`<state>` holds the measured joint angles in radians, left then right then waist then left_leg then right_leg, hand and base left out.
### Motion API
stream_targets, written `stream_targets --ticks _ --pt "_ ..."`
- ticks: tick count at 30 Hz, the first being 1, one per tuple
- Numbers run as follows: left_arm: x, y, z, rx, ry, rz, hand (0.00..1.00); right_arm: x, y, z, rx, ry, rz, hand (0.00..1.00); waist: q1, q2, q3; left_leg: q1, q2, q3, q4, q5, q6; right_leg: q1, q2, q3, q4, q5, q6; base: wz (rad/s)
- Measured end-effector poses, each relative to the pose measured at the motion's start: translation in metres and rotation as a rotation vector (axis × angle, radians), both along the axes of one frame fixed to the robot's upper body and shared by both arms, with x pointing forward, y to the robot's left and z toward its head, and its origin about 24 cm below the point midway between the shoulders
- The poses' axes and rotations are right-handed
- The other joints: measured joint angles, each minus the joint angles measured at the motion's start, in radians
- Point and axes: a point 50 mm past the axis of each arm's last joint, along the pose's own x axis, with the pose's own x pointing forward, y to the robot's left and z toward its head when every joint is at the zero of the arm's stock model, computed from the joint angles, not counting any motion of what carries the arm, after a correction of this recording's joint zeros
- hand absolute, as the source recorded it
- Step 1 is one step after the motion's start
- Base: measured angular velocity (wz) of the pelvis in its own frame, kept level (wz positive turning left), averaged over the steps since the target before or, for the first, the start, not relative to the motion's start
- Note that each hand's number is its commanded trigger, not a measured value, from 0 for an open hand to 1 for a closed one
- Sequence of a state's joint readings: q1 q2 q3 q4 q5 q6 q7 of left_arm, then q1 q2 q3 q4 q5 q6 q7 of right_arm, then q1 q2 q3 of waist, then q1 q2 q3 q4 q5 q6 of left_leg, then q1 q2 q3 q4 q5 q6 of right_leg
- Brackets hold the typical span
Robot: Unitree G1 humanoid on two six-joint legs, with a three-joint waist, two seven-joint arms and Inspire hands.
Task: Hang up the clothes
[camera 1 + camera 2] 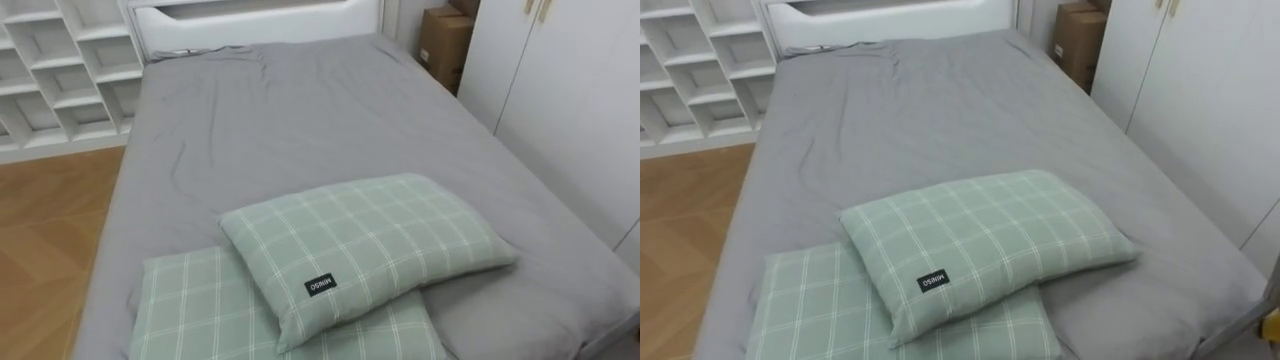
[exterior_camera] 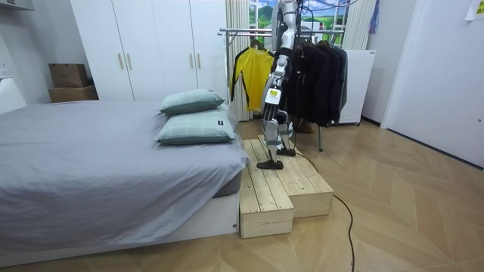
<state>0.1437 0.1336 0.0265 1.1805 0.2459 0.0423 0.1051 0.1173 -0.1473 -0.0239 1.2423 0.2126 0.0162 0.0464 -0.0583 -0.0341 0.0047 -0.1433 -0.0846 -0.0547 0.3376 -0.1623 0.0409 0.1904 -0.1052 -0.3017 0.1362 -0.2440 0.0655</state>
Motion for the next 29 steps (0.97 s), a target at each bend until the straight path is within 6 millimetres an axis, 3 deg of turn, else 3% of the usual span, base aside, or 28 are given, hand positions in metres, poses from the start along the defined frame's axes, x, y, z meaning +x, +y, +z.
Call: stream_targets --ticks 16,29 --pt "0.0032 -0.0021 -0.0001 -0.004 -0.007 -0.023 0.00 0.0014 -0.0001 0.0002 -0.001 -0.004 0.002 0.00 0.000 0.001 0.0044 -0.001 0.000 0.000 -0.001 0.000 0.000 -0.002 0.000 -0.001 -0.003 -0.001 -0.001 0.00" --pt "0.0037 -0.0021 -0.0001 -0.004 -0.008 -0.024 0.00 0.0013 -0.0001 0.0001 -0.001 -0.004 0.001 0.00 -0.002 0.005 0.0020 0.000 0.000 -0.001 -0.001 0.000 0.000 0.000 0.001 0.000 -0.002 -0.001 -0.001 0.00"
